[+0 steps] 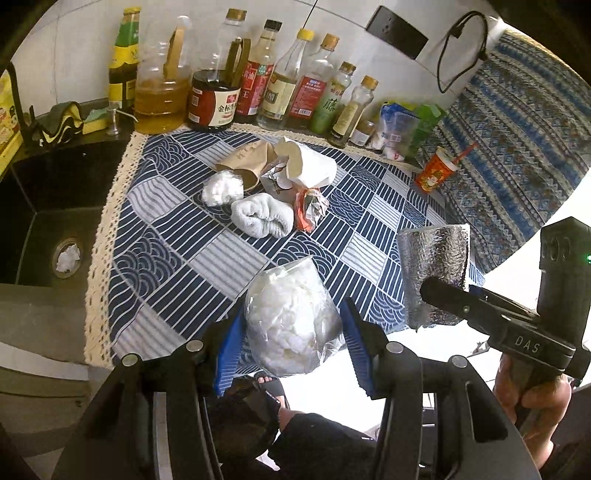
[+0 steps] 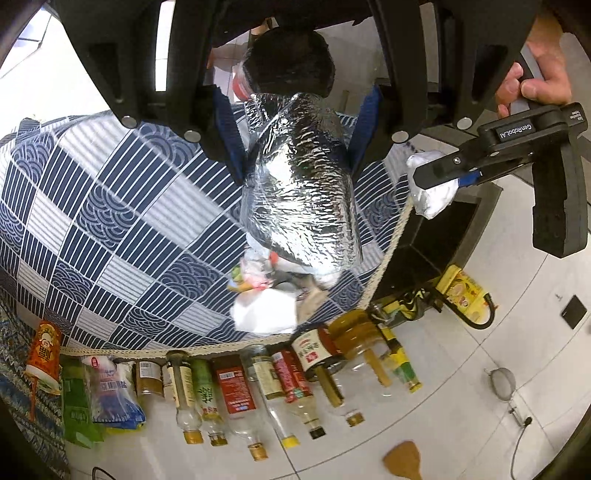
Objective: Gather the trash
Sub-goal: 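Lift the foil packet and clear tissue bag and carry them toward the floor bin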
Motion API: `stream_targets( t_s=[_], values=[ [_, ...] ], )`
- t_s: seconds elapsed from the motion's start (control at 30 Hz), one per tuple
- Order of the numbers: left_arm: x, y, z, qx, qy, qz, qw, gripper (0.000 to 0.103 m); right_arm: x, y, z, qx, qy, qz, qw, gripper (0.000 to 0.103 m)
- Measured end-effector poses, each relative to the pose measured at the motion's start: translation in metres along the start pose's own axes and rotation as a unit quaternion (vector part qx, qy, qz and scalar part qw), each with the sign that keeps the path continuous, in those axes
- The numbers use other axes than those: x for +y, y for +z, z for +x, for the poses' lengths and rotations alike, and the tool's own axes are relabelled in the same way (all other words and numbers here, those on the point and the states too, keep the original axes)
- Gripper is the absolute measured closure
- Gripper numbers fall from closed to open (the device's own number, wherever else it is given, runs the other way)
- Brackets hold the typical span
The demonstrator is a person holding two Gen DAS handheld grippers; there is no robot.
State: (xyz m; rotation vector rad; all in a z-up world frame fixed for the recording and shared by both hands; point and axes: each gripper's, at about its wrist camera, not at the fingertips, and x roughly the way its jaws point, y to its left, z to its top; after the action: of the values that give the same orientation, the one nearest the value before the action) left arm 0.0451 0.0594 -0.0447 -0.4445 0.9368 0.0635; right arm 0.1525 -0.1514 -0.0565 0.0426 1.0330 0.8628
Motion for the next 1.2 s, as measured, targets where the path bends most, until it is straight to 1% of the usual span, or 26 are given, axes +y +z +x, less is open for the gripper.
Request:
stream_targets(
  t_s=[0.23, 0.5, 0.73, 0.9, 1.2],
  values=[
    [0.008, -0.024, -0.022, 0.000, -0.012, 0.014, 0.9998, 0.054, 0.030, -0.029, -0.008, -0.008, -0.005, -0.003, 1.000, 0.049],
    [0.014, -0.057, -0.030, 0.014, -0.018, 0.014, 0.9996, 0.054, 0.043, -0.066, 0.001, 0.019, -0.006, 0.004, 1.000, 0.049],
    [0.028, -0.084, -0.024, 0.035, -0.019, -0.004, 0.9992, 0.054, 0.058, -0.089, 0.015, 0.045, 0.002, -0.001, 0.999, 0.049],
    [0.037, -0.101, -0.020, 0.047, -0.011, -0.013, 0.9988, 0.054, 0.063, -0.101, 0.030, 0.070, 0.001, -0.005, 0.998, 0.049],
    [0.061, -0.132, 0.003, 0.089, -0.003, -0.039, 0.9952, 0.054, 0.055, -0.121, 0.060, 0.118, 0.002, 0.017, 0.993, 0.049]
  ],
)
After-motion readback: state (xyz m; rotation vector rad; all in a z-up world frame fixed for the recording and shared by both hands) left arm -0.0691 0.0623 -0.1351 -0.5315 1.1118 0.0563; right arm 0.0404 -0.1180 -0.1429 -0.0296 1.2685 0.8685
